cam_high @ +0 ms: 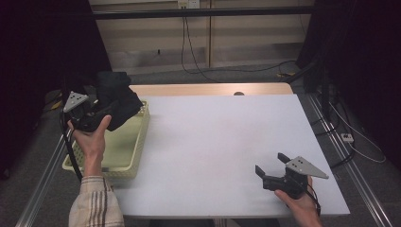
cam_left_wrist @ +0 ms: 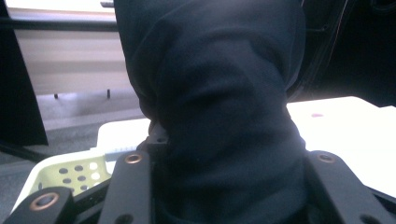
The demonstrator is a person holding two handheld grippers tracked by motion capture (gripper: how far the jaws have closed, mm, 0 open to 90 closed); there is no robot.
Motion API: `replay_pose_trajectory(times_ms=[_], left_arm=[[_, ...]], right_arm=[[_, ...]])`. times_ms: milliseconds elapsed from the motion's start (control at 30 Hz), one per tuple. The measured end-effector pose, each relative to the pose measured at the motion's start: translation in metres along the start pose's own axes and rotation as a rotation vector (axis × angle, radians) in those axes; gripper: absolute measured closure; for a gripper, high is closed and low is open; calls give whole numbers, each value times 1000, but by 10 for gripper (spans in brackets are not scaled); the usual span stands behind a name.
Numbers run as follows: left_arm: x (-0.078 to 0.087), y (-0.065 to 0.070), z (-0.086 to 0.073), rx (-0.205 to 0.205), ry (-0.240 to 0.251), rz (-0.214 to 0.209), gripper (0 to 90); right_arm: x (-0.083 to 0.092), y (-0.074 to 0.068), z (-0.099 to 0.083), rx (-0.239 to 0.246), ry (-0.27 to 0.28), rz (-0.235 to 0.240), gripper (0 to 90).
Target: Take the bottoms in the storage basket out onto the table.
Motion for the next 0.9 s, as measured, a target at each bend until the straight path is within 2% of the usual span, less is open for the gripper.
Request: replay_pose_trajectory(times_ms=[33,67,300,567,667,800,900], left_arm=[[1,1,1,-7,9,0,540],[2,3,3,-11,26,-18,539],[6,8,10,-26,76,-24,538],[13,13,22,-16,140,-26,538],[18,18,29,-37,165,-30,538],[21,22,35,-43,198,-29,539],[24,25,38,-35,219,-39,538]], right_arm=[[0,0,0,0,0,0,48],[0,0,0,0,0,0,48],[0,0,0,3,3,1,48],[1,0,0,1,4,0,48],[1,0,0,0,4,0,48],[1,0,0,0,3,0,48],[1,0,1,0,5,0,48]])
Point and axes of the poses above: each handheld gripper's, and its own axes: x roughly backward along the jaws, z roughly out of its top, y roughly to its right, the point moved 5 cm from there along -x, roughly forward along the jaws, and after that the axes turned 12 degrees about y, right-handed, at the moved point
